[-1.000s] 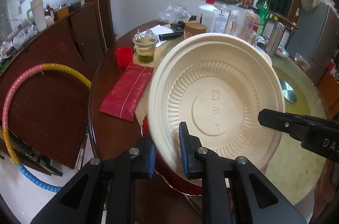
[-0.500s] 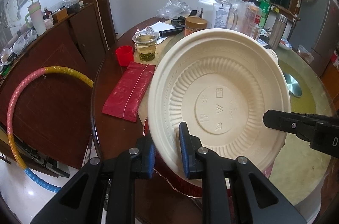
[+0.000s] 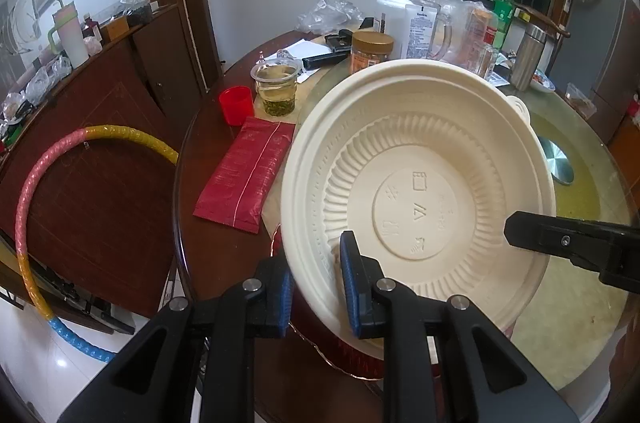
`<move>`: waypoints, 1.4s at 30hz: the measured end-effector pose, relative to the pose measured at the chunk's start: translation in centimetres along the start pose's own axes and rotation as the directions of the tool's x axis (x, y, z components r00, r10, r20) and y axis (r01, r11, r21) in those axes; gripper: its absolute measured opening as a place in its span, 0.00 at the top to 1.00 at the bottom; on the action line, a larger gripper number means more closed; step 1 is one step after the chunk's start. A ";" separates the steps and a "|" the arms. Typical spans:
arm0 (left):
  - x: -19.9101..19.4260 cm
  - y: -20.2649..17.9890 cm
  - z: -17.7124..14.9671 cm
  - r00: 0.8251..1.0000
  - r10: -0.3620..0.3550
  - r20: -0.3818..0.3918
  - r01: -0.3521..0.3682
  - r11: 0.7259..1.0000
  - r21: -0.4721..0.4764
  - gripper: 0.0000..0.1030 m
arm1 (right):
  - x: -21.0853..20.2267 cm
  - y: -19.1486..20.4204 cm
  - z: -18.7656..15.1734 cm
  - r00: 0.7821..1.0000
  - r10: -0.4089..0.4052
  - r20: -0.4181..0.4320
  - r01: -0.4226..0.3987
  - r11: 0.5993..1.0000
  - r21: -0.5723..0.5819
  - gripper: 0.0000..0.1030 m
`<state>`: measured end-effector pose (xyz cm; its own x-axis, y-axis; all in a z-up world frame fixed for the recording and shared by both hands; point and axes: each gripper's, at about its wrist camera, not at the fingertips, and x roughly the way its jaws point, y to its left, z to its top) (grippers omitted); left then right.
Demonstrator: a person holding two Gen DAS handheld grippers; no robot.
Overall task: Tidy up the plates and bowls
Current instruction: 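Lower the beige bowl onto the nested bowls on the stack, then open both tools and release the beige bowl onto the stack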
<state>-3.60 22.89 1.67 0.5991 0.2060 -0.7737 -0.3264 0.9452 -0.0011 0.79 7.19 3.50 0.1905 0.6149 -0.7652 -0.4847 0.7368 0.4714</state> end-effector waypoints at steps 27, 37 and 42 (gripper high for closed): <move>-0.6 -0.2 1.0 0.999 0.003 0.036 -0.002 1.000 -0.006 0.47 | -1.2 -0.6 0.7 1.000 0.013 0.013 -0.013 1.000 0.022 0.80; -2.9 -0.2 1.1 0.990 0.063 0.129 -0.059 0.998 -0.038 0.23 | -3.8 1.8 0.7 0.989 -0.076 0.130 0.088 0.992 -0.093 0.29; -3.8 -0.5 0.6 0.984 0.076 0.162 -0.070 0.997 -0.043 0.23 | -5.2 3.1 0.2 0.979 -0.119 0.167 0.148 0.973 -0.177 0.14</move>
<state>-5.29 21.82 5.00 0.6827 0.3158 -0.6590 -0.3990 0.9166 0.0259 -1.49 6.30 9.08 0.3865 0.5613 -0.7318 -0.5948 0.7581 0.2673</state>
